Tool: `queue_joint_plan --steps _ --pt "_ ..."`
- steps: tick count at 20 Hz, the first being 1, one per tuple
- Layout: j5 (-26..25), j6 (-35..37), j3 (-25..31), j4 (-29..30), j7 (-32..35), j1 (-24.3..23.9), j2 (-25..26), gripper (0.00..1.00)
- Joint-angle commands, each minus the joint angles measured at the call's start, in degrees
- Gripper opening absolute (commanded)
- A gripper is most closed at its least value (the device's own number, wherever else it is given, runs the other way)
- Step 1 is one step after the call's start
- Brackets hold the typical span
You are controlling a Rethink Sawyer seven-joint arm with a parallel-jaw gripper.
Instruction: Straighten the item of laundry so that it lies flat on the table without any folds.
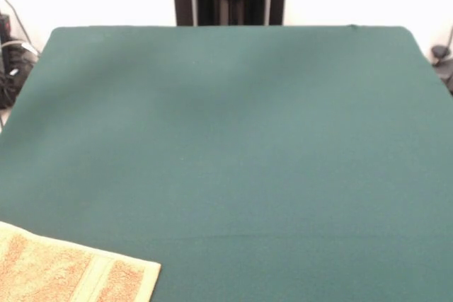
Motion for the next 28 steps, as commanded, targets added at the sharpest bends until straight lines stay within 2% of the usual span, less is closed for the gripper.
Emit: queue_joint_plan --steps 1,7,14,19,21,23,25,27,28 --pt "-2.3 16.9 2.4 7.4 -24.5 -1.5 -4.6 1.00" --pt "-0.5 19.3 6.0 6.5 -17.6 -2.4 -2.9 1.00" --pt "-3.3 18.0 9.5 5.4 -21.8 -3.7 -0.6 1.00" --pt "-6.7 31.8 11.2 4.1 -14.8 -3.8 1.9 1.00" --pt "-8.4 33.5 12.6 4.0 -12.7 -3.7 2.7 1.00" --pt "-10.3 30.7 13.5 3.9 -12.2 -3.3 3.1 1.00" --pt "-12.0 24.5 16.2 4.4 -11.9 -3.2 3.3 1.00" --pt "-13.7 19.2 17.8 4.6 -6.6 -2.7 3.4 1.00" --pt "-16.1 17.9 16.5 3.6 -1.7 -1.5 3.0 1.00"
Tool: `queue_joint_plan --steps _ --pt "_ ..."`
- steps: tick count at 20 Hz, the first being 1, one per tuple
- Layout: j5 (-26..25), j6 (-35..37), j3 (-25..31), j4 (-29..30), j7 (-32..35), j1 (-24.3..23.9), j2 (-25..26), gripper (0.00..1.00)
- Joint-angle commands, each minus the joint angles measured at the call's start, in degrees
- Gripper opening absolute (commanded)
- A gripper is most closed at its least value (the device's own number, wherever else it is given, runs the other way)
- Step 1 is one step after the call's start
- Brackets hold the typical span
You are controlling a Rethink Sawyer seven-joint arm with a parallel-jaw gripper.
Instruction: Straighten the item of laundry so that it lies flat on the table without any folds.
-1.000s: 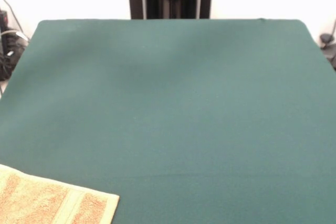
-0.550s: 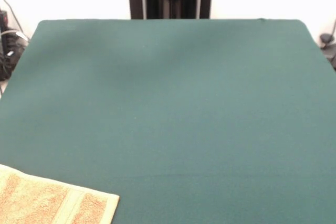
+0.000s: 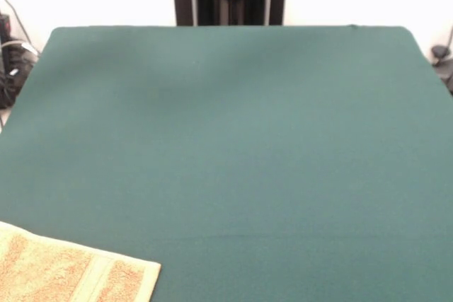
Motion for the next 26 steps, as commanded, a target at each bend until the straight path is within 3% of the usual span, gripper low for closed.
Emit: queue_joint_plan --steps 1,3,6,9,13,15,17,21,23,26 --pt "-10.1 -3.6 7.2 3.5 7.5 6.2 4.7 1.00" --pt "-13.8 -3.4 3.8 1.5 18.1 9.0 3.6 1.00" --pt "-18.9 -2.4 1.3 -0.2 26.5 12.1 2.3 1.00" --pt "-20.8 -4.2 0.6 0.6 31.3 13.9 1.1 1.00" --pt "-19.6 -10.0 -2.1 4.7 35.2 16.0 -1.0 1.00" --pt "-17.2 -10.8 -3.6 8.9 33.8 15.9 -3.8 1.00" --pt "-13.7 -7.1 -3.3 13.2 26.7 13.5 -7.2 1.00" --pt "-9.1 -6.3 -4.5 25.8 25.7 11.5 -16.4 1.00" --pt "-9.2 -11.3 -6.0 33.3 28.6 13.1 -20.2 1.00" --pt "-9.4 -16.8 -6.3 38.2 30.7 13.8 -21.1 1.00"
